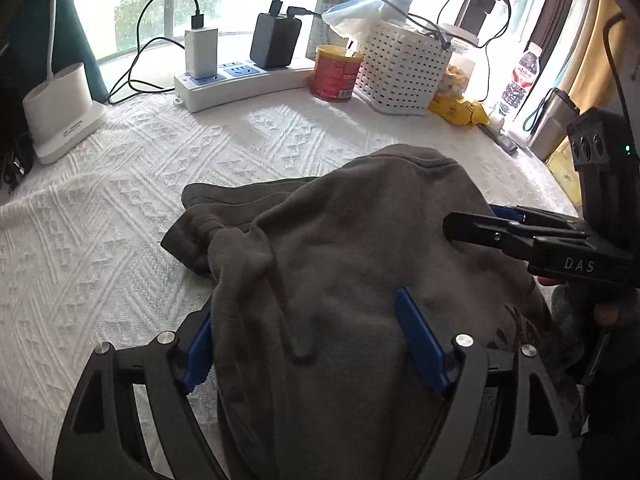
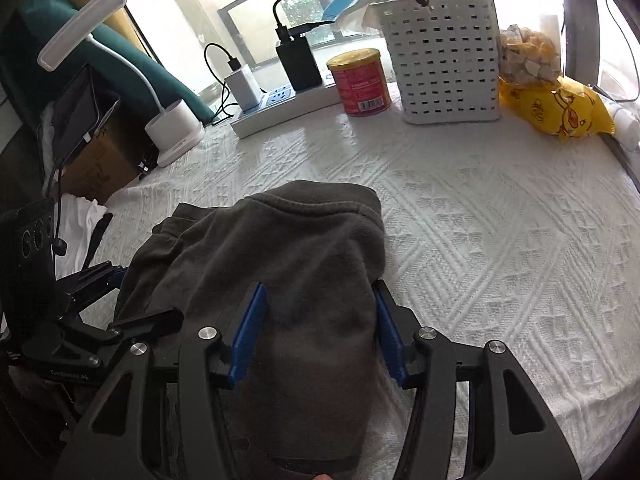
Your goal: Fold small clothes
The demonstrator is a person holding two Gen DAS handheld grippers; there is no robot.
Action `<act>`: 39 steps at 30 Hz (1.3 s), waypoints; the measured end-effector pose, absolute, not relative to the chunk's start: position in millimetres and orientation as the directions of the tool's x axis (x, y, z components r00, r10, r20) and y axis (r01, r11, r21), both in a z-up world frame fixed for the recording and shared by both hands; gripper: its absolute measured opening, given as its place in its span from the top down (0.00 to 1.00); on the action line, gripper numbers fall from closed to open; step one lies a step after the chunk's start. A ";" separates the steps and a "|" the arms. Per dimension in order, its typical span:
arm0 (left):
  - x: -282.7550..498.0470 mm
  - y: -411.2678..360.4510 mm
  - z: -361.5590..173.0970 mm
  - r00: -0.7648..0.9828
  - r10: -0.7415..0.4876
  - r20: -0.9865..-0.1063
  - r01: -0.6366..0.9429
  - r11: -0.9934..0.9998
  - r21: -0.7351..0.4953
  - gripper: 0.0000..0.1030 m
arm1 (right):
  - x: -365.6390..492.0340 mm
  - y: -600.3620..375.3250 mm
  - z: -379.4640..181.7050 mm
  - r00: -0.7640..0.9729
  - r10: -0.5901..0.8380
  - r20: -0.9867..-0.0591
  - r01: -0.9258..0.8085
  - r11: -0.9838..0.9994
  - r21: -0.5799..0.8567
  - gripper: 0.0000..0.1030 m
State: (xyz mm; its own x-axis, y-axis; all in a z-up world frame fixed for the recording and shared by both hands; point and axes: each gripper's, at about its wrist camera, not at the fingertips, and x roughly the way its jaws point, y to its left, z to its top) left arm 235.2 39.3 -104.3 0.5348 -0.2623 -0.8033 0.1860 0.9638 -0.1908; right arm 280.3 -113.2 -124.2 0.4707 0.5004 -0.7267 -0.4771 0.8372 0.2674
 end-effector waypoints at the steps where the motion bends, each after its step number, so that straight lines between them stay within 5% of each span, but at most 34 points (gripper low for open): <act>1: 235.3 38.6 -104.3 0.535 -0.266 -0.802 0.190 0.963 -0.192 0.24 | 281.0 -110.6 -124.0 0.472 0.496 -0.729 -0.481 0.838 0.259 0.46; 10: 229.9 35.1 -105.8 0.538 -0.311 -0.784 0.194 0.950 -0.244 0.68 | 276.3 -94.3 -124.8 0.469 0.488 -0.736 -0.526 0.824 0.211 0.47; 12: 228.2 32.3 -105.8 0.535 -0.327 -0.779 0.204 0.945 -0.257 0.75 | 274.3 -90.1 -126.0 0.461 0.490 -0.740 -0.543 0.815 0.202 0.67; 14: 226.6 29.3 -105.4 0.540 -0.323 -0.777 0.210 0.946 -0.247 0.77 | 271.1 -87.4 -125.8 0.456 0.498 -0.737 -0.560 0.805 0.198 0.79; 18: 224.2 27.7 -103.7 0.539 -0.340 -0.770 0.224 0.940 -0.258 0.78 | 262.9 -85.3 -120.9 0.475 0.506 -0.720 -0.574 0.798 0.182 0.83; 39: 162.8 22.3 -42.7 0.695 -0.388 -0.606 0.298 0.922 -0.249 0.79 | 183.7 -93.5 -43.8 0.617 0.542 -0.572 -0.602 0.792 0.100 0.86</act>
State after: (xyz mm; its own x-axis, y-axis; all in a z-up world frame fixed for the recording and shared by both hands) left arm 162.8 22.3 -42.7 0.6947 -0.3883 -0.6056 0.2979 0.9215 -0.2492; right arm 183.7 -93.5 -43.8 0.6165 0.5415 -0.5715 -0.6025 0.7918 0.1003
